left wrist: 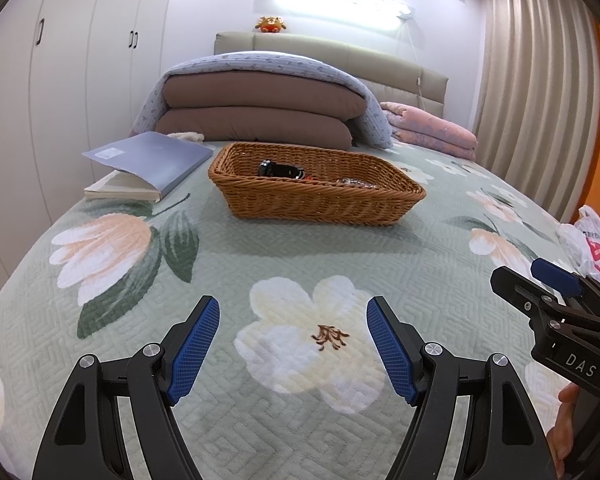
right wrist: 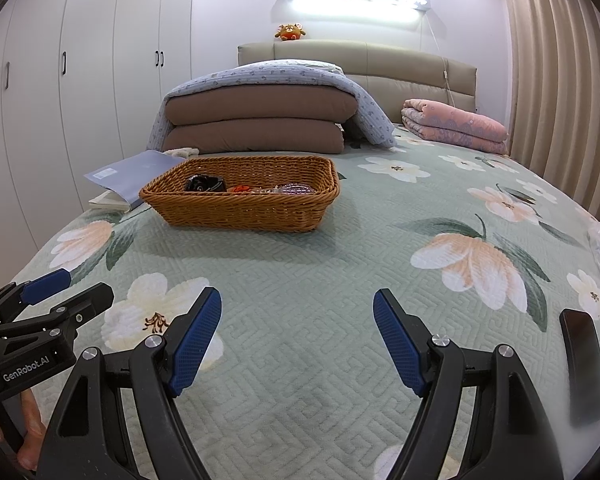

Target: Organize jewelry

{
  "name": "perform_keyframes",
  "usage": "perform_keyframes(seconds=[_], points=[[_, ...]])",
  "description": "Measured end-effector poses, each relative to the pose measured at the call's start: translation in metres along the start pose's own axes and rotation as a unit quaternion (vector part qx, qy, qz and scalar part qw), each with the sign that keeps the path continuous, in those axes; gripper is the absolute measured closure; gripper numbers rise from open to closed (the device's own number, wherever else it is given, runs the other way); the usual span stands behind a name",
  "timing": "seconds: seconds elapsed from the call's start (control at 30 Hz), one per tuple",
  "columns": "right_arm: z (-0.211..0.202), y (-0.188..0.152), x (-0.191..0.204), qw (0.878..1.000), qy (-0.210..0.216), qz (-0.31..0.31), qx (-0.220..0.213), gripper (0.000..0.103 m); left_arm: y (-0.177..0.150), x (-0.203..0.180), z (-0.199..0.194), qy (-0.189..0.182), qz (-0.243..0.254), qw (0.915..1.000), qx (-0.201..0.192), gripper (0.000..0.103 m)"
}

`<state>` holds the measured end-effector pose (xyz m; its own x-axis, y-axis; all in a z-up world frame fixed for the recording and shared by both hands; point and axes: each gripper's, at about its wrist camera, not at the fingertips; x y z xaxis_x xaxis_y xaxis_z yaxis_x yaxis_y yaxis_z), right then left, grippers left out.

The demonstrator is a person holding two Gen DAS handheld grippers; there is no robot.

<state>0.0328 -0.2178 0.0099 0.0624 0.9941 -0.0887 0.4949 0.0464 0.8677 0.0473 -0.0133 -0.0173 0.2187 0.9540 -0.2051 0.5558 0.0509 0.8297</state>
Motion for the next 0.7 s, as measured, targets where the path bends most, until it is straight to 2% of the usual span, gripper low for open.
perform_keyframes(seconds=[0.53,0.7], points=[[0.0057,-0.0031,-0.0035,1.0,0.0,-0.003,0.006,0.023,0.0005,0.0027,0.0017,0.001,0.001,1.0,0.0,0.026],[0.0057,-0.0033,-0.0038,1.0,0.0,-0.002,0.005,0.023,0.0002,0.0003,-0.0016,0.011,0.013,0.9998,-0.013,0.026]])
Point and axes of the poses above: each gripper's, at about its wrist camera, not at the fingertips, and z roughly the way its jaws point, x to its left, y to its top, and after that the axes turned 9 degrees about -y, right-handed
